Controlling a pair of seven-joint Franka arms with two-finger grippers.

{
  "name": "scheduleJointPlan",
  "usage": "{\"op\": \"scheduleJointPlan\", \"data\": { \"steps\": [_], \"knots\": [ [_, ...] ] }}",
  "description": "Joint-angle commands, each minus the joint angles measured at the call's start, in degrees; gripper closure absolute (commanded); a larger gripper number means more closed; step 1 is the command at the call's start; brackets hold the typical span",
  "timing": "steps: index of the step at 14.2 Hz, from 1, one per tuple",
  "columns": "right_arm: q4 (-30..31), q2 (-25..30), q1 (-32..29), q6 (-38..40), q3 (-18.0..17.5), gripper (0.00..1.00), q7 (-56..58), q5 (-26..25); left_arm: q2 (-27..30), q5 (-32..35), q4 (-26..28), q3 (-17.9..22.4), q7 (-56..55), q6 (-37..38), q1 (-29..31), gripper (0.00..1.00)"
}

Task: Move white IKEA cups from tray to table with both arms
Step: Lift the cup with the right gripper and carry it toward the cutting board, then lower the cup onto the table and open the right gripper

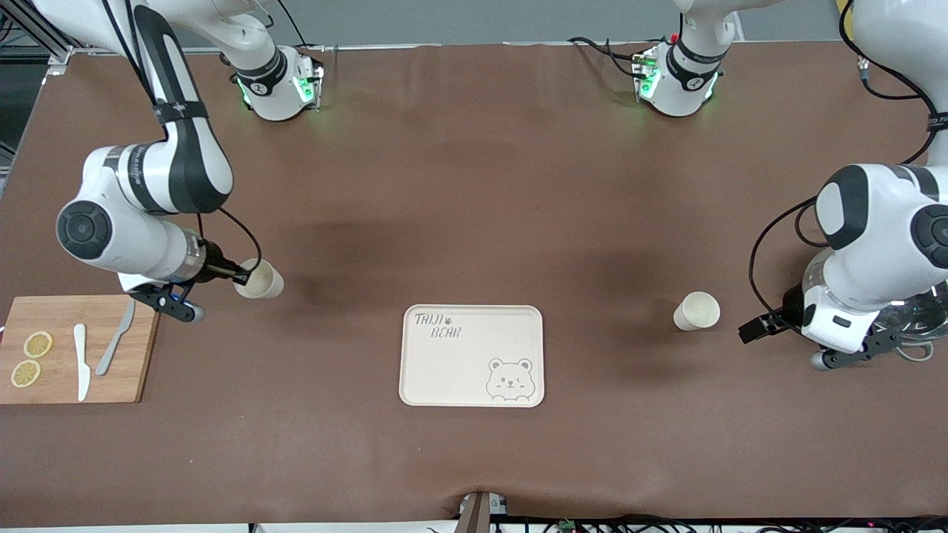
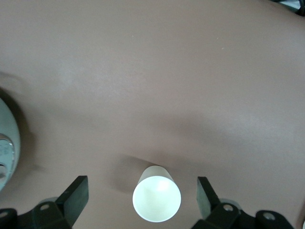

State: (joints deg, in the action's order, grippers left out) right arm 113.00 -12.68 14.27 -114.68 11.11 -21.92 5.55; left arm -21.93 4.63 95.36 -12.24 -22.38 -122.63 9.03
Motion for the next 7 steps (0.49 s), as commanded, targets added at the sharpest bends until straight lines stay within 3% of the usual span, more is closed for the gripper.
{"op": "scheduleJointPlan", "data": {
  "steps": [1,3,7],
  "knots": [
    [10.97,7.91,-6.78,-4.56,-1.00,1.00,11.16,-0.80,1.36,-0.42,-2.02,-0.60,1.20,2.91,1.08,0.00],
    [15.57,9.69,-9.51,-8.00,-0.91,1.00,17.94,-0.80,1.98,-0.42,-2.37,-0.68,1.29,3.80,0.99,0.00],
    [18.56,7.16,-14.52,-16.42,-1.00,1.00,28.84,-0.72,3.73,-0.94,-3.43,-1.30,1.11,6.43,0.82,0.00]
  ]
}}
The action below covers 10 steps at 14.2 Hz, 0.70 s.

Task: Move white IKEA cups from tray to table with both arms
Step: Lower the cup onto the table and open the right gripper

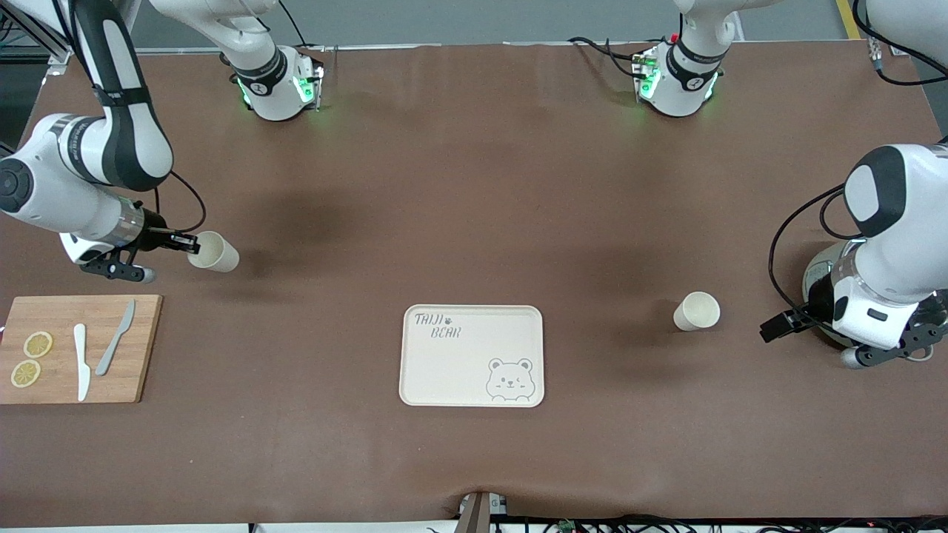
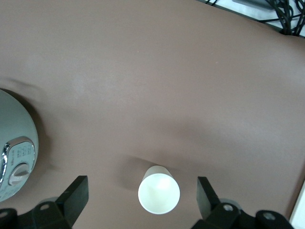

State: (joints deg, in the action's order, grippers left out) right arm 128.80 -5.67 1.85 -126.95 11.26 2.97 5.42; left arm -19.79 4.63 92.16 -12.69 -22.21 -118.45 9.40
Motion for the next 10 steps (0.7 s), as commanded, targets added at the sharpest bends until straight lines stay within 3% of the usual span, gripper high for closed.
{"op": "scheduleJointPlan", "data": {
  "steps": [1,5,8,9,10],
  "knots": [
    [3.82,-1.17,-2.55,-6.62,-1.15,1.00,4.85,-0.59,1.77,-0.94,-0.32,-1.11,0.77,2.87,0.36,0.00],
    [6.55,-4.43,-2.73,-13.75,-1.24,1.00,5.03,-0.50,4.23,-1.03,-0.32,-2.60,-0.20,7.53,0.18,0.00],
    [6.55,-6.45,-2.82,-14.38,-1.33,1.00,4.94,-0.15,4.84,-0.59,-1.11,-2.61,0.14,7.98,0.62,0.00],
    [6.55,-6.89,-2.82,-14.55,-1.33,0.85,4.94,0.20,5.02,-0.24,-1.19,-2.52,0.24,7.98,0.62,0.00],
    [6.47,-6.98,-2.64,-14.55,-1.33,0.46,4.77,0.29,5.02,-0.07,-1.63,-2.52,0.41,7.89,0.62,0.00]
  ]
}}
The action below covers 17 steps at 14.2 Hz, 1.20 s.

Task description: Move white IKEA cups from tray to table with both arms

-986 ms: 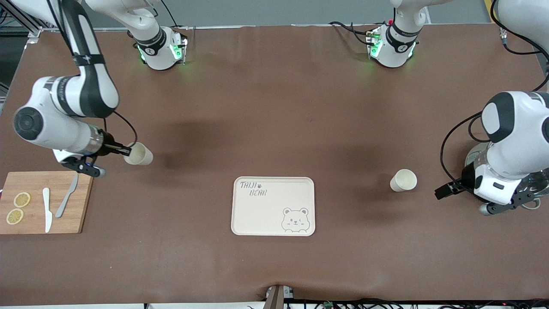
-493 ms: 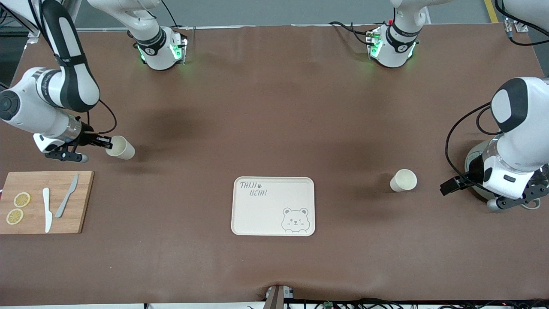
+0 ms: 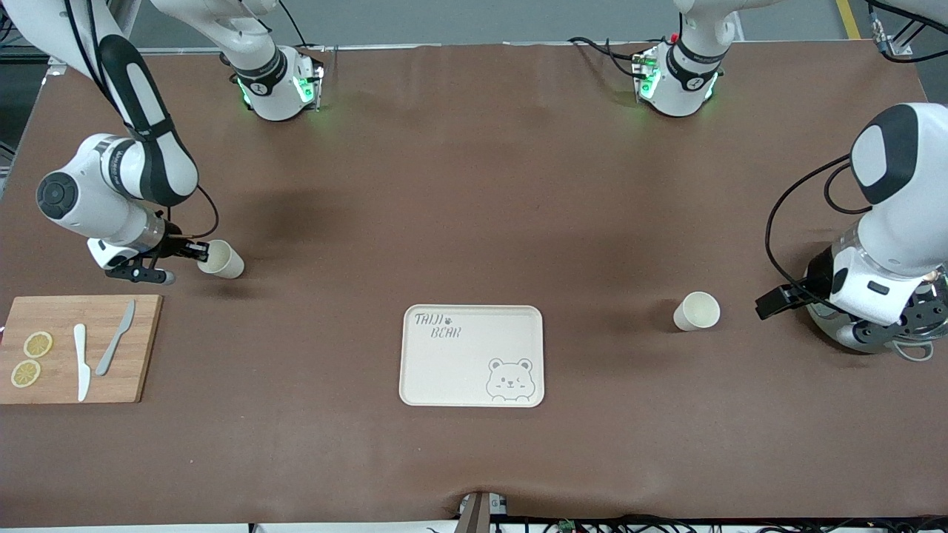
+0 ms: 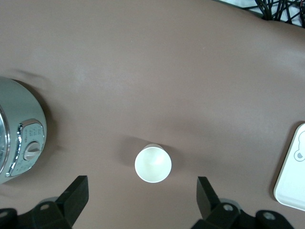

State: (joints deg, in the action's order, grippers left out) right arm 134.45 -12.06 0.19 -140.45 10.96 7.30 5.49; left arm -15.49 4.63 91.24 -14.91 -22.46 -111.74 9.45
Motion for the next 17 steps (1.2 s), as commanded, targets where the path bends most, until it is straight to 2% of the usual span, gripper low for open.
{"op": "scheduleJointPlan", "data": {
  "steps": [1,3,5,8,10,14,17],
  "knots": [
    [0.47,-0.51,-0.81,-0.62,-1.03,0.00,0.09,0.23,0.73,-0.06,-0.97,-0.38,0.49,1.26,0.48,0.00],
    [-0.32,-0.24,-0.63,0.96,-1.12,0.00,0.17,0.23,0.55,-0.06,-2.19,-0.38,0.32,1.27,0.13,0.00],
    [-4.00,0.19,-0.81,6.73,-1.12,0.00,0.35,0.23,0.29,0.20,-2.73,-0.38,0.32,1.27,0.04,0.00],
    [-18.47,0.02,-1.07,26.65,-0.95,0.00,0.08,0.58,0.37,0.29,-2.99,-0.38,0.40,1.27,0.04,0.00],
    [-26.83,-0.33,-1.33,34.59,-0.94,0.00,0.08,0.58,0.37,0.55,-3.34,-0.38,0.58,1.27,0.04,0.00],
    [-40.98,-1.47,-1.33,40.94,-0.94,0.00,0.35,0.58,0.81,0.64,-3.61,-0.47,0.58,1.70,0.04,0.00],
    [-50.49,-2.18,-0.99,47.35,-0.94,0.00,0.17,0.06,3.44,0.64,-3.61,-0.47,0.58,5.56,0.22,0.00]
  ]
}}
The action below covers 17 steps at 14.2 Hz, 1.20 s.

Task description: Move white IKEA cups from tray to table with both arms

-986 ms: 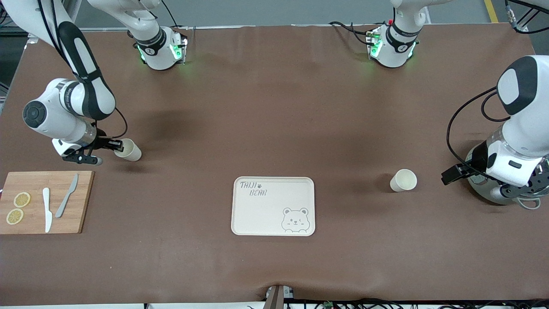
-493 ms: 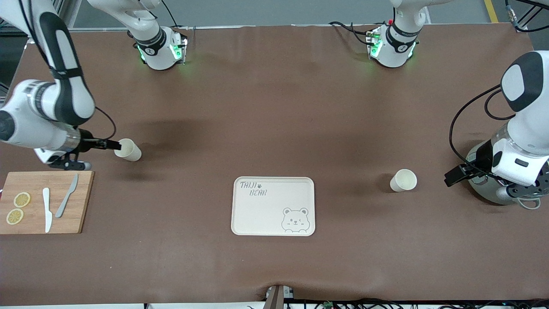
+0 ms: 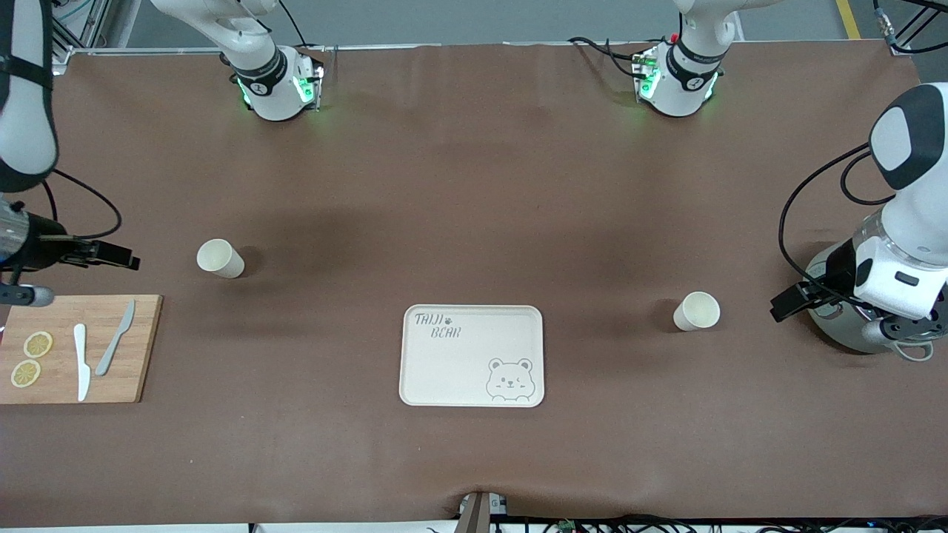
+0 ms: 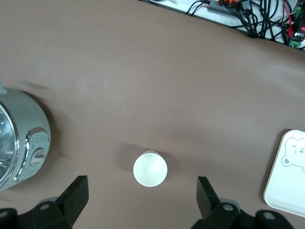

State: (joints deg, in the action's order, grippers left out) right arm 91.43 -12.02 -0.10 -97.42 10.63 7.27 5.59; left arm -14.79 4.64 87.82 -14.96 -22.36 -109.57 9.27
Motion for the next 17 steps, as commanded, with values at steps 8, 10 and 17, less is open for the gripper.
{"op": "scheduleJointPlan", "data": {
  "steps": [8,10,17],
  "knots": [
    [-8.30,6.20,1.32,12.77,-0.88,0.00,-1.20,-0.66,4.33,0.46,-6.77,-0.07,1.09,11.57,0.67,0.00],
    [-4.70,10.42,2.90,12.95,-0.97,0.00,-2.08,-3.55,6.43,0.38,-6.26,0.37,2.31,11.66,0.05,0.00],
    [-1.16,15.01,3.35,10.49,-0.79,0.00,-4.11,-5.14,13.11,-1.12,-6.08,9.15,14.60,21.93,-6.63,0.00]
  ]
}}
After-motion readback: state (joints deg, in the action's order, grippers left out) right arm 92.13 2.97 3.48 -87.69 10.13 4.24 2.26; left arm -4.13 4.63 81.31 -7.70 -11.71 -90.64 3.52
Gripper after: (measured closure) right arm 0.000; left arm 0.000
